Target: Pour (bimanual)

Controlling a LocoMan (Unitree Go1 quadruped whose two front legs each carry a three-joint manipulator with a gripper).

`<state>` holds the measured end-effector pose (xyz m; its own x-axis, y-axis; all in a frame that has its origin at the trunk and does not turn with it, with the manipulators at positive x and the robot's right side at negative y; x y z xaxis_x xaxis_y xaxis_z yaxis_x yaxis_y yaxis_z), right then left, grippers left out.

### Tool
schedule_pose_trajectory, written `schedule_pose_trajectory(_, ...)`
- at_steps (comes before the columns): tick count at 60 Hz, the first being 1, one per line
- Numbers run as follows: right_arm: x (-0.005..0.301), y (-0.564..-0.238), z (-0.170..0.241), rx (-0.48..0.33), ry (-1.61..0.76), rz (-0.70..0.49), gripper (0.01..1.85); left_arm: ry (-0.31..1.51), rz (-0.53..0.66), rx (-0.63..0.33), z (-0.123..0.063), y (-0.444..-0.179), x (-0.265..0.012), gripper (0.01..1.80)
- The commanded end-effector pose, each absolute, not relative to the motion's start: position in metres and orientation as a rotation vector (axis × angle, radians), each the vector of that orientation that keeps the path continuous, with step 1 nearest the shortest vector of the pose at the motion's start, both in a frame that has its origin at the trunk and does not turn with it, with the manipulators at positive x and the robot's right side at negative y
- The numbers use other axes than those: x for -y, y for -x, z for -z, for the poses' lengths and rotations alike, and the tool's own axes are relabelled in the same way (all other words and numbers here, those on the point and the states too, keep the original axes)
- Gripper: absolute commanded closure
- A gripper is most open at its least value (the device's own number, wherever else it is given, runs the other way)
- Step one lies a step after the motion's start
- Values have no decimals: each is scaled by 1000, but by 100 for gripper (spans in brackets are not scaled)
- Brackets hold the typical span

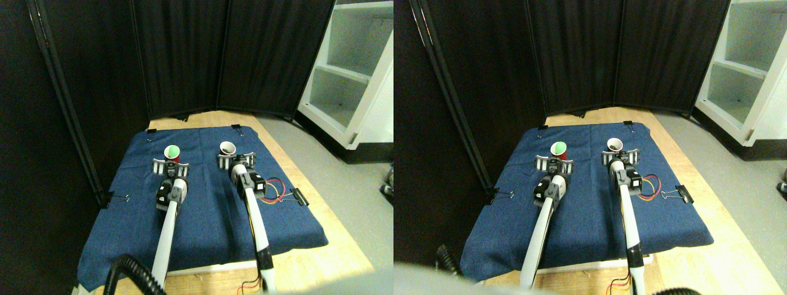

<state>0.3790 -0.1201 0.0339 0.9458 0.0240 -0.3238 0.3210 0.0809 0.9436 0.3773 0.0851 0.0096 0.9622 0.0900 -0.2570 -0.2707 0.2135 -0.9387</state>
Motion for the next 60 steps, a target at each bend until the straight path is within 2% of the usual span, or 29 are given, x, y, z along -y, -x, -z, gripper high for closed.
schedule_pose_trajectory(1,122,-374,-51,-221,-1487,207,33,1349,-165,-107,-29,-369,-81,33)
schedule_pose_trajectory(13,120,-359,-67,-173,-1473,160,39,1362,-77,-106,-54,-349,-84,50)
schedule_pose_trajectory(20,119,-357,-75,-146,-1482,135,56,1355,-50,-90,-67,-342,-85,62)
schedule_pose_trajectory(23,118,-356,-79,-122,-1468,138,67,1354,-26,-80,-74,-341,-86,75)
schedule_pose_trajectory(25,118,-356,-80,-118,-1467,139,70,1354,-25,-78,-75,-341,-86,77)
schedule_pose_trajectory(26,118,-354,-83,-107,-1460,148,80,1358,-15,-74,-79,-340,-86,89)
schedule_pose_trajectory(27,118,-354,-83,-107,-1460,148,80,1358,-15,-74,-79,-340,-86,89)
schedule_pose_trajectory(28,118,-354,-84,-105,-1448,142,87,1354,-4,-71,-81,-340,-87,100)
schedule_pose_trajectory(29,118,-354,-84,-105,-1448,142,87,1354,-4,-71,-81,-340,-87,100)
schedule_pose_trajectory(33,116,-351,-87,-83,-1398,123,104,1357,-2,-45,-86,-340,-86,125)
schedule_pose_trajectory(35,116,-351,-88,-77,-1397,123,107,1357,0,-43,-86,-340,-86,127)
schedule_pose_trajectory(36,115,-351,-89,-55,-1389,131,121,1359,10,-34,-87,-340,-86,135)
schedule_pose_trajectory(37,115,-351,-89,-55,-1389,131,121,1359,10,-34,-87,-340,-86,135)
schedule_pose_trajectory(42,114,-353,-91,2,-1387,127,153,1356,29,-21,-89,-341,-84,147)
schedule_pose_trajectory(51,113,-355,-93,23,-1387,101,153,1339,59,9,-91,-341,-80,148)
schedule_pose_trajectory(57,113,-356,-94,31,-1384,92,153,1267,106,40,-93,-340,-77,148)
schedule_pose_trajectory(58,112,-355,-94,37,-1381,92,153,1169,146,52,-94,-338,-75,148)
schedule_pose_trajectory(59,112,-355,-94,37,-1381,92,153,1169,146,52,-94,-338,-75,148)
schedule_pose_trajectory(60,112,-355,-94,39,-1379,89,153,1060,191,37,-94,-338,-76,137)
